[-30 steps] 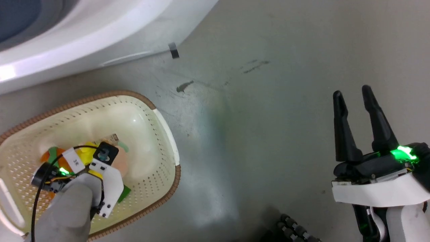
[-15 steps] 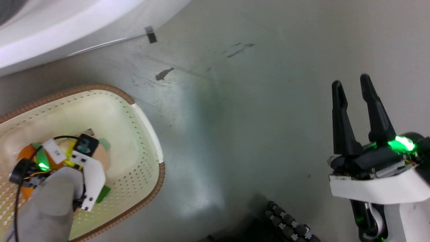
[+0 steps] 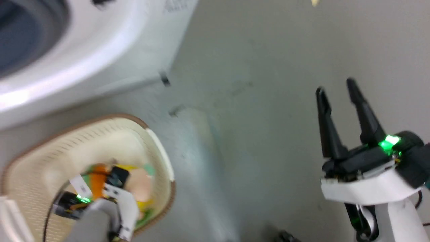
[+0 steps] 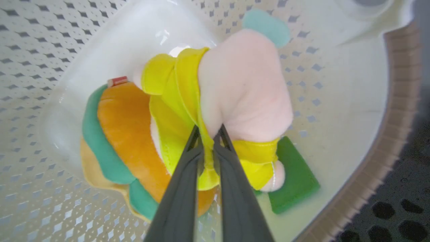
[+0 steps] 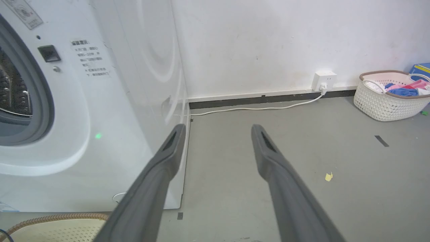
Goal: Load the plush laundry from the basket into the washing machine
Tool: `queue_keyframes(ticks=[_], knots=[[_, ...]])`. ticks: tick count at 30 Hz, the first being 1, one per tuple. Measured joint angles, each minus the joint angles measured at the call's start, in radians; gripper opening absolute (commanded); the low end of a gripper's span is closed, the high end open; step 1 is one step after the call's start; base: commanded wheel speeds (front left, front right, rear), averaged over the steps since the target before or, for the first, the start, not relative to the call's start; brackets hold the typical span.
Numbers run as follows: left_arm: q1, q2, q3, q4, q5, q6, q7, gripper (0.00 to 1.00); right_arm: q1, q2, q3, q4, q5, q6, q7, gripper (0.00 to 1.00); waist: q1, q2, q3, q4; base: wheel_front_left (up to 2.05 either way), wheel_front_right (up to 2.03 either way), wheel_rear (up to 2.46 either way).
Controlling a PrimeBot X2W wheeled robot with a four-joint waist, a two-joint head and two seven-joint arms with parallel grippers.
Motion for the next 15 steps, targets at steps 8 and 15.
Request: queue_keyframes(ticks=[8, 15], knots=[[0.124, -0.086, 0.020, -0.032, -0.067, -0.013, -0.178, 0.00, 0.113, 0.000, -0.042, 0.035, -0.071, 0.000, 0.000, 1.00, -0.0004, 0.0000, -0.232, 0.116, 0.00, 0.00, 0.00], [0.225, -0.094, 0.092, -0.239, -0.125, 0.011, -0.203, 0.00, 0.170, 0.000, -0.055, 0.042, -0.086, 0.000, 0.000, 1.00, -0.0004, 0.0000, -0.386, 0.241, 0.00, 0.00, 0.00]])
